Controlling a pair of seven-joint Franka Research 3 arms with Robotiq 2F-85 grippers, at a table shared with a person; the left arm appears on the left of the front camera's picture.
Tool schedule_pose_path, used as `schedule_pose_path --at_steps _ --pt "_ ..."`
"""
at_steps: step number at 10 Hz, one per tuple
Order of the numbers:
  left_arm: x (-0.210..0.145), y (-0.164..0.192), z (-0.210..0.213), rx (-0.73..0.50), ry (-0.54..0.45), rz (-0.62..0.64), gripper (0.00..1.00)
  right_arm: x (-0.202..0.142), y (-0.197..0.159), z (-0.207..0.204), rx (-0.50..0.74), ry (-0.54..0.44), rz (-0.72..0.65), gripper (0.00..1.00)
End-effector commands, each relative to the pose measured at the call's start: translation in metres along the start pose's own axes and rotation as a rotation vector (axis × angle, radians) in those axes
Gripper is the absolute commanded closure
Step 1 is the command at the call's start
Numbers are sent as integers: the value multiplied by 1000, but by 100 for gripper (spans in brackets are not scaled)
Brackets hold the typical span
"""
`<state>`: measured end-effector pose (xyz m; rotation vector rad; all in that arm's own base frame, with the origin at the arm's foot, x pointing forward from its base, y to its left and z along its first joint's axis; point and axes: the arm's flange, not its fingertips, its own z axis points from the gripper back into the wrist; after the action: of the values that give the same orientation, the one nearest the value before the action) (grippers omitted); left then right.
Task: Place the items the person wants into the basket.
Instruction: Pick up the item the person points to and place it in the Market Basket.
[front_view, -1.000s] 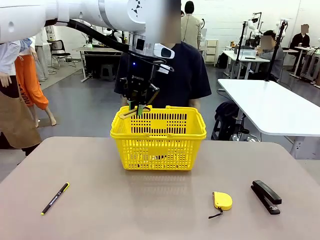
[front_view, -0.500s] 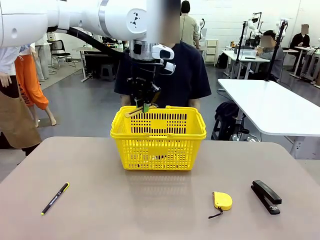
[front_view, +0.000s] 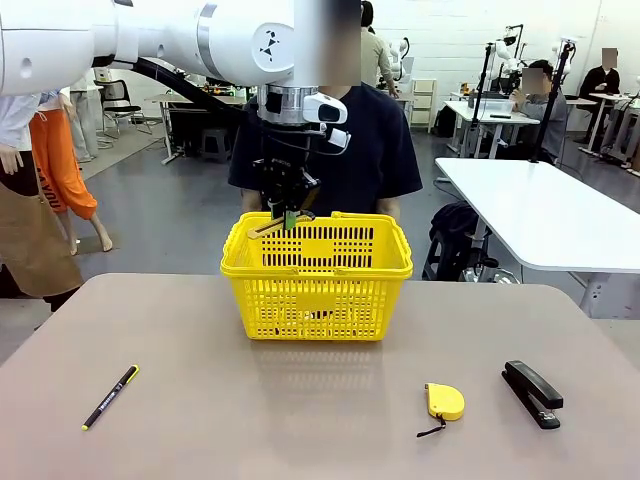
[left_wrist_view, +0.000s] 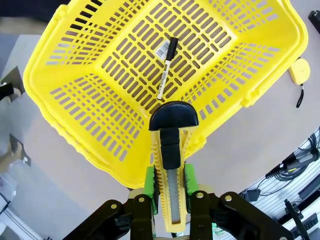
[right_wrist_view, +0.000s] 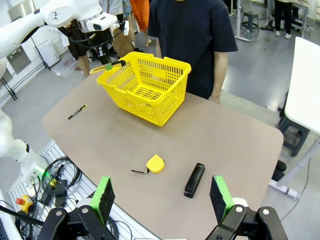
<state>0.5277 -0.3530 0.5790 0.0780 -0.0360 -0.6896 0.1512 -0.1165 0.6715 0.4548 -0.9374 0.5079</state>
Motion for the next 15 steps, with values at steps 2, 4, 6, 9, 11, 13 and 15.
schedule_pose_path --at_steps 2,4,6,9,11,13,15 --pt "9 7 -7 -39 4 -116 73 0 0 -1 -5 15 -9 0" --pt "31 26 -24 -65 -5 -273 73 0 0 -1 -5 15 -9 0" --pt "45 37 -37 -60 -22 -295 73 0 0 -1 -5 15 -9 0" --pt "60 39 -59 -102 -9 -293 73 0 0 -1 -5 15 -9 0" --pt "65 39 -82 -90 22 -282 73 0 0 -1 -5 15 -9 0" --pt "72 40 -97 -73 36 -283 73 0 0 -1 -5 15 -9 0" --pt "73 39 -106 -73 51 -288 73 0 0 -1 -5 15 -9 0"
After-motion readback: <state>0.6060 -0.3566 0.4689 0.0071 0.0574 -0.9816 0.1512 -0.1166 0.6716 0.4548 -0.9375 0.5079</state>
